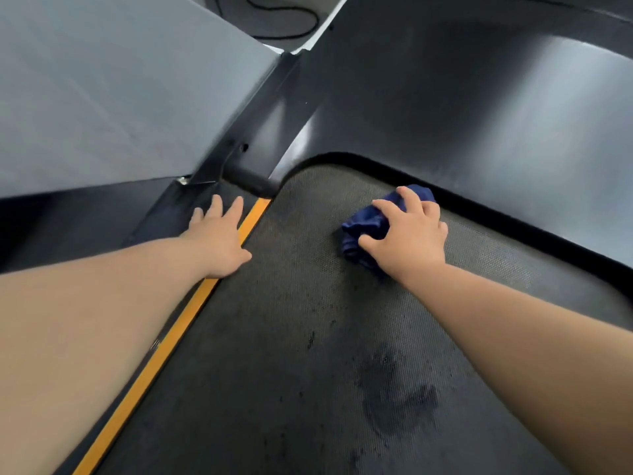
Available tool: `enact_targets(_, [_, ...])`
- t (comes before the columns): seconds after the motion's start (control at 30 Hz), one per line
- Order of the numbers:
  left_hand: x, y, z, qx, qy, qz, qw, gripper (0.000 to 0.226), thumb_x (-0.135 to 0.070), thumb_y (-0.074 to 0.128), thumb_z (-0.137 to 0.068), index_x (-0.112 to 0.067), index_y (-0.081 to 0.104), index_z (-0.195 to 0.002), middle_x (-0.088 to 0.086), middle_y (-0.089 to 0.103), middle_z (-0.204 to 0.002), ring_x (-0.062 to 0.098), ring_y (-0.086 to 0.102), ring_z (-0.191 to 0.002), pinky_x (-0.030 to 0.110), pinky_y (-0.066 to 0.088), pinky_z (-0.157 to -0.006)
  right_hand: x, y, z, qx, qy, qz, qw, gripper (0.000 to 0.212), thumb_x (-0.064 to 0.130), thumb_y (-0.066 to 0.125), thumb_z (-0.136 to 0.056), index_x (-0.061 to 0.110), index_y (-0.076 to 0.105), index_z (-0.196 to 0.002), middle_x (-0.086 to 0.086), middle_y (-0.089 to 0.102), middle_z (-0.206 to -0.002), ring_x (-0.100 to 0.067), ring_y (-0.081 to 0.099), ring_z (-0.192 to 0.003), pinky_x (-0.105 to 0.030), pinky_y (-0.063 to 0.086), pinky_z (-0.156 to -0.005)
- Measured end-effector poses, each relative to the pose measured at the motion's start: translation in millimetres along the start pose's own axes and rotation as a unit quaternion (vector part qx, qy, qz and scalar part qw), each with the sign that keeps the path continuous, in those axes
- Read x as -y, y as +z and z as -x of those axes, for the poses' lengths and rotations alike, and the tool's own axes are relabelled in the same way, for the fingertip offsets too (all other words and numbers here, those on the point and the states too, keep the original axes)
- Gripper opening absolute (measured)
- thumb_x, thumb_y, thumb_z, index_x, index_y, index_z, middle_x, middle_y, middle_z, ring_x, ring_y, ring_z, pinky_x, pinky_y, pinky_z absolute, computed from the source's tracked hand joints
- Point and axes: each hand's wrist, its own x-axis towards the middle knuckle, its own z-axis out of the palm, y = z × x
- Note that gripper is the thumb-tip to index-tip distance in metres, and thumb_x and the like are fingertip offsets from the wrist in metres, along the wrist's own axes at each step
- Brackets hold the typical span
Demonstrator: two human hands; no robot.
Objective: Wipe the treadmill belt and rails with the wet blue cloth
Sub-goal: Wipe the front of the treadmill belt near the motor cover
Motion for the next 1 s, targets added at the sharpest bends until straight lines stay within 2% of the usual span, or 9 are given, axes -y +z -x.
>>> enact_targets(0.1, [10,11,-1,0.036,0.01,-0.033,0.999,0.093,-0.027,0.054,-0.096,-0.034,-0.023,-0.146,-0.001,-0.028,-0.155,0.038,-0.009,-0.144,0.051,0.019,-0.113,6,9,-5,-0.003,0.028,-0.034,0.999,0.062,0.05,0.063,-0.078,0.031,0.043,-0.133,-0.001,0.023,-0.15,-0.033,0.026,-0.125,-0.038,0.031,-0.101])
enact_targets(0.2, [14,17,-4,0.009,0.018,-0.057,0.998,0.095,-0.02,0.054,-0.096,-0.037,-0.025,-0.144,-0.005,-0.03,-0.154,0.035,-0.01,-0.144,0.05,0.028,-0.109,20,16,-16,-0.04,0.02,-0.102,0.994,0.048,0.033,0.067,-0.079,0.02,0.045,-0.12,-0.004,0.035,-0.137,-0.033,0.033,-0.115,-0.032,0.033,-0.088])
enact_targets(0.27, [16,17,-4,0.01,0.019,-0.057,0.998,0.095,-0.019,0.054,-0.096,-0.039,-0.025,-0.144,-0.007,-0.031,-0.153,0.034,-0.011,-0.144,0.05,0.031,-0.107,40,21,-16,-0.023,-0.059,-0.113,0.992,0.041,0.026,0.065,-0.081,0.02,0.049,-0.119,-0.004,0.038,-0.134,-0.032,0.036,-0.114,-0.033,0.035,-0.089])
enact_targets(0.37, [16,18,-4,0.01,0.015,-0.066,0.998,0.095,-0.018,0.054,-0.096,-0.039,-0.026,-0.143,-0.007,-0.032,-0.153,0.034,-0.012,-0.144,0.045,0.035,-0.105,72,34,-17,0.053,-0.268,-0.069,0.96,0.043,0.024,0.064,-0.082,0.021,0.054,-0.124,-0.005,0.04,-0.138,-0.032,0.037,-0.116,-0.04,0.039,-0.098])
enact_targets(0.43, [14,18,-4,0.006,0.011,-0.075,0.997,0.099,-0.017,0.055,-0.095,-0.04,-0.028,-0.142,-0.007,-0.032,-0.152,0.035,-0.011,-0.144,0.044,0.039,-0.102,78,34,-38,0.056,-0.317,-0.043,0.946,0.041,0.021,0.065,-0.079,0.019,0.059,-0.12,-0.007,0.045,-0.131,-0.033,0.041,-0.112,-0.043,0.042,-0.095])
enact_targets(0.6, [13,18,-5,0.004,0.0,-0.083,0.997,0.102,-0.016,0.057,-0.094,-0.041,-0.031,-0.14,-0.007,-0.033,-0.152,0.035,-0.01,-0.144,0.043,0.048,-0.094,82,19,-87,-0.055,-0.044,-0.116,0.991,0.034,0.016,0.06,-0.081,0.019,0.059,-0.115,-0.006,0.044,-0.122,-0.029,0.047,-0.106,-0.029,0.038,-0.082])
enact_targets(0.67, [12,19,-3,0.001,-0.001,-0.082,0.997,0.098,-0.019,0.054,-0.095,-0.042,-0.03,-0.14,-0.008,-0.033,-0.152,0.034,-0.01,-0.145,0.041,0.05,-0.09,96,28,-68,-0.048,-0.093,-0.12,0.987,0.034,0.013,0.059,-0.08,0.018,0.061,-0.114,-0.005,0.047,-0.123,-0.028,0.044,-0.108,-0.03,0.04,-0.085])
enact_targets(0.8, [13,16,-2,0.001,-0.001,-0.083,0.997,0.093,-0.023,0.051,-0.096,-0.043,-0.029,-0.14,-0.009,-0.033,-0.152,0.032,-0.01,-0.145,0.039,0.052,-0.086,111,45,-26,0.073,-0.325,-0.113,0.936,0.036,0.007,0.057,-0.078,0.018,0.064,-0.112,-0.003,0.053,-0.125,-0.028,0.046,-0.107,-0.034,0.039,-0.091])
enact_targets(1.0, [10,13,-2,0.006,-0.003,-0.085,0.996,0.095,-0.021,0.052,-0.096,-0.042,-0.029,-0.141,-0.009,-0.034,-0.151,0.033,-0.011,-0.145,0.04,0.055,-0.078,114,45,-37,0.0,-0.162,-0.215,0.963,0.033,-0.003,0.052,-0.076,0.019,0.059,-0.099,0.001,0.046,-0.118,-0.02,0.038,-0.108,-0.031,0.041,-0.085])
